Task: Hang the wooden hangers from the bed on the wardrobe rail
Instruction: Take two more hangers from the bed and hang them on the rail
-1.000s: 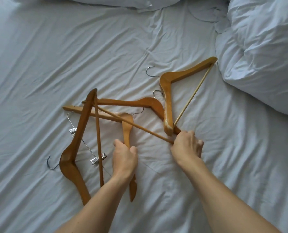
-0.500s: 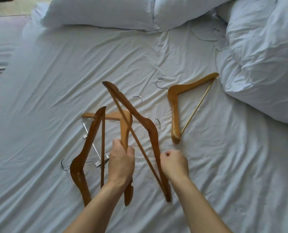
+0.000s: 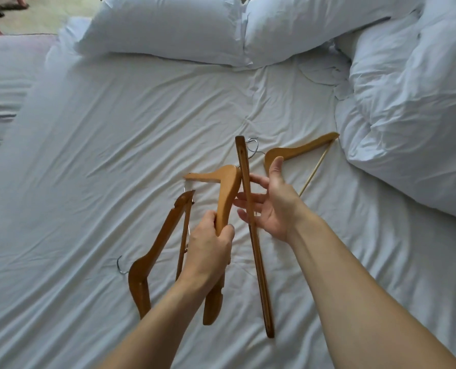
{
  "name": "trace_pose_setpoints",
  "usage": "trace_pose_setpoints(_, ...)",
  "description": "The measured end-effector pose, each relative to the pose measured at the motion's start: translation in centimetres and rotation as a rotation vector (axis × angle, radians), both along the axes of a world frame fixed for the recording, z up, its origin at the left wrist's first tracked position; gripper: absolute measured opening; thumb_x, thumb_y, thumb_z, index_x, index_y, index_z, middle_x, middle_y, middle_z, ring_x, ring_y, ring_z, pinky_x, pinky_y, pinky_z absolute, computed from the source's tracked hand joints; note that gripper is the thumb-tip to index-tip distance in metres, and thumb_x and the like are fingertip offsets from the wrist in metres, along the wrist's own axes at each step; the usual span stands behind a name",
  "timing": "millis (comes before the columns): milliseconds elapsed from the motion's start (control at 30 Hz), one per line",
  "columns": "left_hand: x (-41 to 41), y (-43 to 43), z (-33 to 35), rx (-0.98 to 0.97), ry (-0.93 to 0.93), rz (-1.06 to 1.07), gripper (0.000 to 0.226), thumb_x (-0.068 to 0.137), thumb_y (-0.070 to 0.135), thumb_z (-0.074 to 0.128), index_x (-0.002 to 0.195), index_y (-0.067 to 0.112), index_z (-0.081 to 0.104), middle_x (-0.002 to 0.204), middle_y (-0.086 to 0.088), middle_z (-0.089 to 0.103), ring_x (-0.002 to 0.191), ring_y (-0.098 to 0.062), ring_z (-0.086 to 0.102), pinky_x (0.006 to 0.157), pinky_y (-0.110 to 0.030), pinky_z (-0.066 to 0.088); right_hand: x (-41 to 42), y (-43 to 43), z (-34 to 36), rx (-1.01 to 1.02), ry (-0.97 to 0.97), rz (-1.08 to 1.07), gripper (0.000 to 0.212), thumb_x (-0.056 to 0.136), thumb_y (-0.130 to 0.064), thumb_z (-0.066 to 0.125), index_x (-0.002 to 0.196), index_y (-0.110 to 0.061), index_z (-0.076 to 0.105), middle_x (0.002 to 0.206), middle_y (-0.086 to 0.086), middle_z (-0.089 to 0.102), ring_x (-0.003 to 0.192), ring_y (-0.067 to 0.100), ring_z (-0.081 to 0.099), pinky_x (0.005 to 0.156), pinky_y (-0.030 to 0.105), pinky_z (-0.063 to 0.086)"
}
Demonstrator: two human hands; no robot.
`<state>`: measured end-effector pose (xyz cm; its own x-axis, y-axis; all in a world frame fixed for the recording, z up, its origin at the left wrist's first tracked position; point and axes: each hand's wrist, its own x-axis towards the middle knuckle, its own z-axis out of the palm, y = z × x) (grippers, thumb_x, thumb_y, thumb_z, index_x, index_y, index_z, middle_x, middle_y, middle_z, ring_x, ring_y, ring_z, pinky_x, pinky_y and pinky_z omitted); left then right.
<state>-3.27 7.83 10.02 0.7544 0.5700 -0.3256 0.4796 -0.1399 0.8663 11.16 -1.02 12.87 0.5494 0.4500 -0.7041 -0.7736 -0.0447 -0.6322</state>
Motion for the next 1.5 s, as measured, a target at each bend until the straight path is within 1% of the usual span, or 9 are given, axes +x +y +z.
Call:
trace_pose_setpoints(167,0.7,0.7,3.6,-0.125,-0.041,0.021,0.011,0.104,0.021,0.059,0.103,0.011,0.062,0.08,-0.015,0.061,0.059,-0.023,0.059,0.054,-0.029,0.058,0.4,-0.3,3.8,0.014,0.19,0.006,0.096,0.084,-0.088,0.041,0.13,-0.006,0.064,0.118,0.029,0.064,0.099,0.038,0.071,0.083,0.058,0.063)
trace_pose_setpoints(233,0.9,0.7,5.3,-0.196,-0.046,0.04,0.016,0.105,0.022,0.058,0.105,0.007,0.063,0.079,-0.016,0.06,0.061,-0.024,0.059,0.054,-0.026,0.055,0.3,-0.4,5.9,-0.011,0.208,0.086,0.088,0.08,-0.082,0.061,0.126,-0.007,0.064,0.11,0.024,0.062,0.092,0.034,0.068,0.081,0.055,0.063)
trace_pose_setpoints(333,1.4,0.8,7.8,-0.248,-0.027,0.065,0.018,0.104,0.018,0.055,0.101,0.003,0.064,0.074,-0.013,0.058,0.059,-0.023,0.056,0.052,-0.028,0.052,-0.2,-0.6,9.0,-0.093,0.177,0.223,0.058,0.079,-0.053,0.084,0.112,-0.008,0.066,0.098,0.02,0.062,0.08,0.029,0.066,0.078,0.047,0.064)
trace_pose_setpoints(433,1.9,1.2,10.4,-0.298,0.013,0.091,0.018,0.101,0.013,0.056,0.096,-0.002,0.065,0.073,-0.016,0.058,0.055,-0.022,0.055,0.048,-0.029,0.049,-0.7,-0.8,12.0,-0.134,0.19,0.242,0.025,0.084,-0.018,0.074,0.103,-0.007,0.061,0.091,0.02,0.059,0.07,0.027,0.065,0.066,0.038,0.064)
trace_pose_setpoints(533,2.4,1.7,13.9,-0.335,0.054,0.121,0.017,0.098,0.009,0.059,0.085,0.0,0.062,0.067,-0.016,0.055,0.047,-0.021,0.051,0.039,-0.025,0.044,-1.3,-1.7,15.1,-0.157,0.163,0.282,0.008,0.081,-0.002,0.058,0.089,-0.005,0.057,0.095,0.018,0.053,0.062,0.024,0.064,0.057,0.03,0.06)
trace_pose_setpoints(667,2.3,1.9,18.4,-0.361,0.082,0.118,0.015,0.095,0.006,0.058,0.084,-0.004,0.061,0.063,-0.014,0.051,0.043,-0.021,0.047,0.037,-0.025,0.042,-3.2,-2.7,18.8,-0.234,0.031,0.251,0.017,0.085,0.01,0.044,0.084,-0.005,0.051,0.072,0.013,0.051,0.053,0.016,0.052,0.038,0.019,0.043)
trace_pose_setpoints(833,1.0,0.9,23.6,-0.382,0.056,0.13,0.014,0.094,0.005,0.058,0.088,-0.007,0.065,0.063,-0.012,0.053,0.044,-0.02,0.048,0.038,-0.026,0.043,-6.4,-4.4,23.4,-0.273,-0.243,0.225,0.009,0.094,0.004,0.05,0.094,0.002,0.058,0.077,0.019,0.058,0.037,0.011,0.056,0.04,0.021,0.044)
trace_pose_setpoints(1033,-1.9,-0.6,30.8,-0.336,-0.012,0.089,0.018,0.098,0.01,0.06,0.084,0.0,0.064,0.066,-0.014,0.054,0.05,-0.021,0.05,0.041,-0.028,0.046,-9.6,-8.6,28.0,-0.15,-0.367,0.049,0.024,0.106,-0.024,0.054,0.096,-0.003,0.062,0.074,0.009,0.053,0.048,0.015,0.055,0.04,0.024,0.042)
trace_pose_setpoints(1500,-8.5,-8.1,49.7,-0.312,-0.189,-0.267,0.012,0.099,0.006,0.061,0.09,0.0,0.066,0.064,-0.011,0.054,0.051,-0.02,0.05,0.042,-0.026,0.041,-21.9,-17.4,46.5,-0.206,-0.597,-0.308,0.028,0.109,-0.023,0.049,0.094,-0.004,0.063,0.074,0.009,0.057,0.047,0.015,0.054,0.038,0.023,0.04)
